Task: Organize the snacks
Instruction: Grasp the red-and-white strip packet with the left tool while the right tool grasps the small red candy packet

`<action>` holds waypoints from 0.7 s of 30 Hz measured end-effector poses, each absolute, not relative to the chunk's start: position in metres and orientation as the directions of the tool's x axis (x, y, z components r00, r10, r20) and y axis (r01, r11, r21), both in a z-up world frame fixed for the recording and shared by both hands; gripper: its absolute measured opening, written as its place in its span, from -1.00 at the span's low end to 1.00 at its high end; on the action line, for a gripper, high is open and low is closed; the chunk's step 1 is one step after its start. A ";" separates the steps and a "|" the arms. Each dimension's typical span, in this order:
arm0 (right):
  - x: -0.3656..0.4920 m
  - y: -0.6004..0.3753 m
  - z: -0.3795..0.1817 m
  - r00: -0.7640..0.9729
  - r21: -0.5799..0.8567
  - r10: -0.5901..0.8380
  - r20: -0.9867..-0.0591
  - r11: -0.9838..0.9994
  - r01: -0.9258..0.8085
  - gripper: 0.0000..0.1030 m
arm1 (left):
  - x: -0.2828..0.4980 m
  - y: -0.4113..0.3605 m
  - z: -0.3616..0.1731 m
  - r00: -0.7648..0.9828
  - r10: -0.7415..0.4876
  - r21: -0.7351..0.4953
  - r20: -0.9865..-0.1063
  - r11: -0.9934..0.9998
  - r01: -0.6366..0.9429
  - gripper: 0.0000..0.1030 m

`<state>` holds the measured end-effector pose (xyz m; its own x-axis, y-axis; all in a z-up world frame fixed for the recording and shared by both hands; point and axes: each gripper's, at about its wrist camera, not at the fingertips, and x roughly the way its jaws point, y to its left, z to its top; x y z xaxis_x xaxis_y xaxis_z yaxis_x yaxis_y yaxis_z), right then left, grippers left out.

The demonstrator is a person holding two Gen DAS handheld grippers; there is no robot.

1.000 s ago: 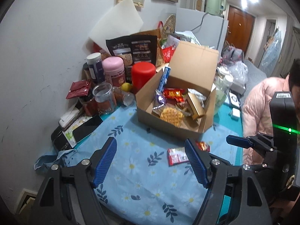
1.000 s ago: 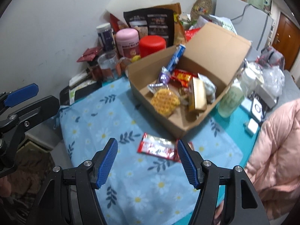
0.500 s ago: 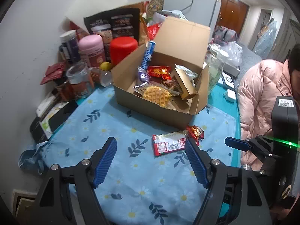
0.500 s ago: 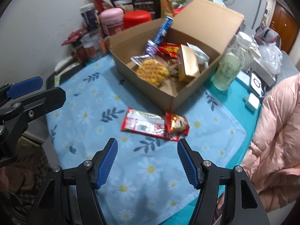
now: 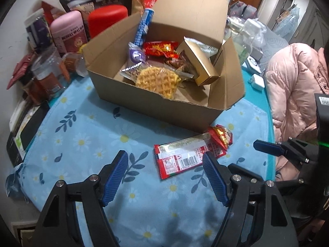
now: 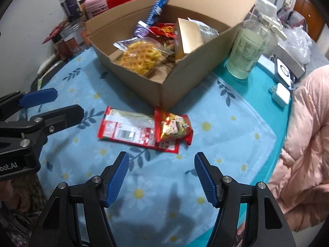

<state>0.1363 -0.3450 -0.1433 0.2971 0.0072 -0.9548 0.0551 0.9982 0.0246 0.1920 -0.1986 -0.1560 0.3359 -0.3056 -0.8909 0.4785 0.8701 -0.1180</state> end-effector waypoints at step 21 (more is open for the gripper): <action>0.167 -0.366 -0.174 0.300 0.099 0.079 -0.951 0.994 0.053 -0.24 | 0.231 -0.222 -0.197 0.241 -0.341 -0.131 -0.909 0.781 0.611 0.45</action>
